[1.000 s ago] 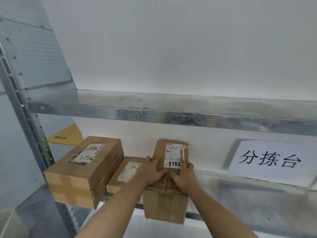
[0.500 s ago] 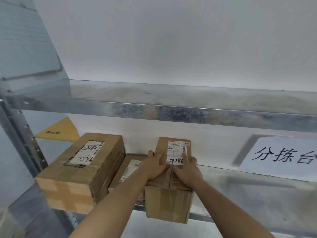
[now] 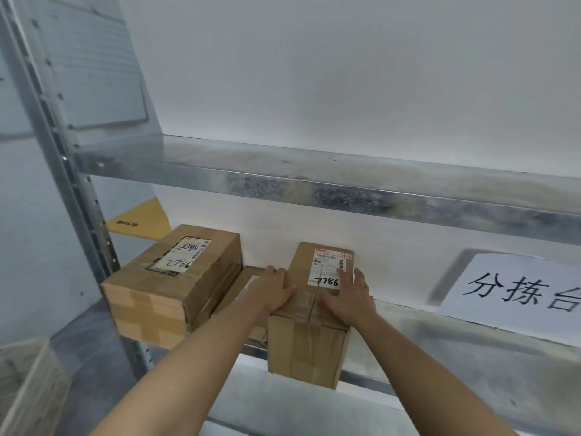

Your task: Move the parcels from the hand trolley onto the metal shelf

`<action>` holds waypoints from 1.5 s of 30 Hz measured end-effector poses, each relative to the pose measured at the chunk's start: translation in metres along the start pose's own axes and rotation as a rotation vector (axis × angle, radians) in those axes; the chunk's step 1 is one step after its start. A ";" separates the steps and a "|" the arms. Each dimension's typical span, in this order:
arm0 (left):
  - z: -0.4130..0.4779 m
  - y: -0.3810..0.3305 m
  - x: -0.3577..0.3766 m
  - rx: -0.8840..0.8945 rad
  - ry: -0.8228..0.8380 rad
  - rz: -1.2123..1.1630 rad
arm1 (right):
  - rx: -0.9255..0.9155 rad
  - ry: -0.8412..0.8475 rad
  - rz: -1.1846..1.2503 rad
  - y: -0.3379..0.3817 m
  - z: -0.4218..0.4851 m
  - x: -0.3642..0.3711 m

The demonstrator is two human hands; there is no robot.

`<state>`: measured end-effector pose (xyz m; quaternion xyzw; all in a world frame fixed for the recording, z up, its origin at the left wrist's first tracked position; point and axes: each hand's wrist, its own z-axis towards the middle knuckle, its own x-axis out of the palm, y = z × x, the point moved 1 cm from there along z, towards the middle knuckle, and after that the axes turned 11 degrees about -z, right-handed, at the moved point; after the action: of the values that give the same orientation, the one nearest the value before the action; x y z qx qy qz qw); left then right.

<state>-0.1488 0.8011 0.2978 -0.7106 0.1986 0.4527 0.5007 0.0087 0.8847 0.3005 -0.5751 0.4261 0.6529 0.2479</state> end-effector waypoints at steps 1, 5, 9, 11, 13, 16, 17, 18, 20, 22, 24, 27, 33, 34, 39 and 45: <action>-0.006 0.002 -0.002 -0.008 -0.028 0.010 | -0.034 -0.035 -0.017 0.001 -0.002 -0.003; -0.047 0.018 -0.005 -0.071 -0.199 0.004 | -0.175 -0.083 -0.075 0.016 -0.018 -0.011; -0.110 0.047 0.000 -0.227 -0.305 -0.032 | -0.382 -0.129 -0.155 0.044 -0.043 -0.011; -0.149 0.064 0.004 -0.309 -0.352 -0.050 | -0.512 -0.130 -0.134 0.063 -0.059 -0.005; -0.191 0.081 0.008 -0.379 -0.390 -0.016 | -0.620 -0.102 -0.115 0.086 -0.076 0.009; -0.254 0.105 0.013 -0.509 -0.429 0.014 | -0.761 -0.045 -0.113 0.121 -0.109 0.038; -0.273 0.115 0.015 -0.544 -0.442 0.021 | -0.803 -0.018 -0.112 0.133 -0.122 0.049; -0.293 0.123 0.017 -0.576 -0.459 0.030 | -0.845 0.012 -0.116 0.143 -0.136 0.060; -0.329 0.140 0.020 -0.649 -0.494 0.041 | -0.935 0.052 -0.132 0.165 -0.165 0.084; -0.361 0.155 0.022 -0.722 -0.518 0.038 | -1.016 0.097 -0.158 0.186 -0.191 0.105; -0.391 0.166 0.022 -0.780 -0.532 0.025 | -1.081 0.162 -0.176 0.206 -0.216 0.123; -0.433 0.184 0.026 -0.870 -0.545 0.001 | -1.155 0.222 -0.188 0.234 -0.251 0.148; -0.517 0.217 0.055 -1.049 -0.551 -0.072 | -1.320 0.346 -0.267 0.272 -0.320 0.200; -0.531 0.223 0.061 -1.077 -0.551 -0.089 | -1.343 0.373 -0.281 0.277 -0.332 0.210; -0.593 0.256 0.092 -1.206 -0.535 -0.182 | -1.421 0.477 -0.368 0.294 -0.386 0.262; -0.641 0.295 0.129 -1.293 -0.549 -0.280 | -1.437 0.595 -0.468 0.302 -0.412 0.326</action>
<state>-0.0149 0.1281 0.0893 -0.7443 -0.3355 0.5738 0.0648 -0.0849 0.3284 0.0790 -0.8174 -0.1803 0.5182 -0.1754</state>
